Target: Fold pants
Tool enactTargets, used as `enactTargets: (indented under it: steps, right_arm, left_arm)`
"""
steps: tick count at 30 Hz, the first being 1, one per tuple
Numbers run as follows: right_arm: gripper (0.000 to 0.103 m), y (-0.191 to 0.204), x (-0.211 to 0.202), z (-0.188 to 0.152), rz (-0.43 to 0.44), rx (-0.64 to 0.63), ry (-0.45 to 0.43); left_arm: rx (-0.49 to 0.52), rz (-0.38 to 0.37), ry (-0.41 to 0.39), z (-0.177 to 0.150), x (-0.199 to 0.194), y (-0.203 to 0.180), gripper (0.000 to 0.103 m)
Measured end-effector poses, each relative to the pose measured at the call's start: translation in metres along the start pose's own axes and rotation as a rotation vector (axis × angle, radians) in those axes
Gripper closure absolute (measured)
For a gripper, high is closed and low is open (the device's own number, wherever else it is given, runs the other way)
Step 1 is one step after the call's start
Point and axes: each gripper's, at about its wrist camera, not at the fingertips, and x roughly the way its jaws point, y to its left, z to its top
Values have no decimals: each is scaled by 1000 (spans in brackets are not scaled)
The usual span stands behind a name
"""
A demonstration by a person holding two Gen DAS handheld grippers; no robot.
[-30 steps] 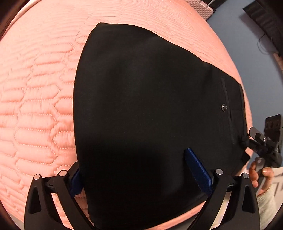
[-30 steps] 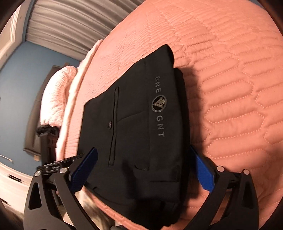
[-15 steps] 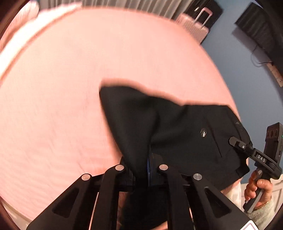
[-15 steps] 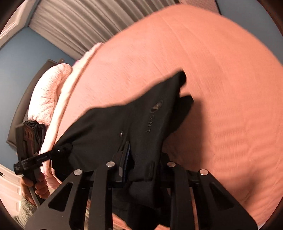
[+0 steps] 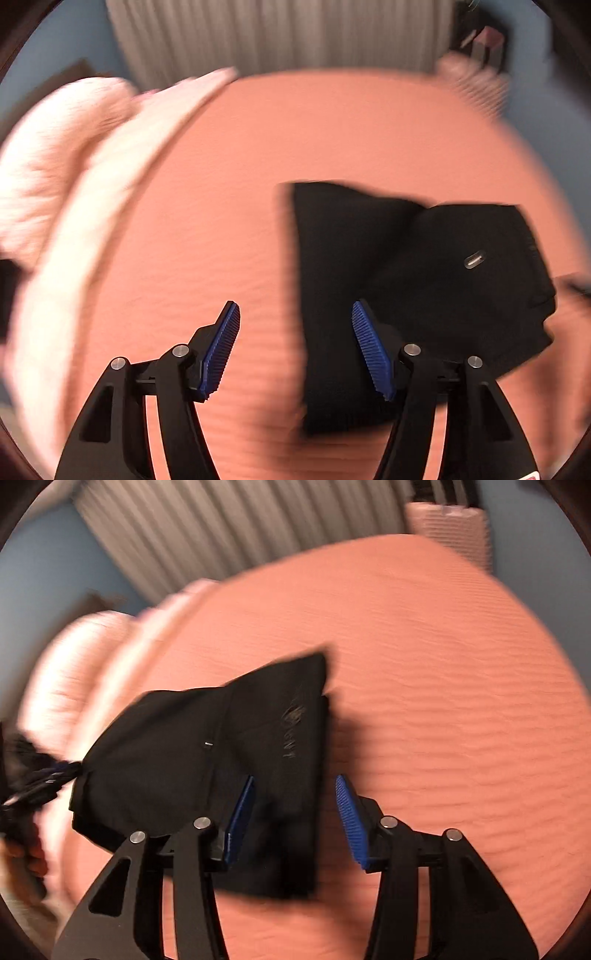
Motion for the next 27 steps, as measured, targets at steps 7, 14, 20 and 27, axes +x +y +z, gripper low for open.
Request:
enactTargets:
  steps: [7, 14, 20, 27]
  right_arm:
    - [57, 45, -11, 9, 66, -76, -105]
    - [57, 134, 73, 72, 200, -163, -6]
    - [74, 132, 160, 73, 147, -246, 176]
    - [87, 119, 128, 92, 166, -101, 83]
  left_arm:
    - [10, -67, -18, -18, -1, -7, 42]
    - [115, -205, 83, 12, 63, -114, 26]
    - [101, -199, 95, -9, 104, -120, 16]
    - [16, -182, 4, 29, 88, -97, 17]
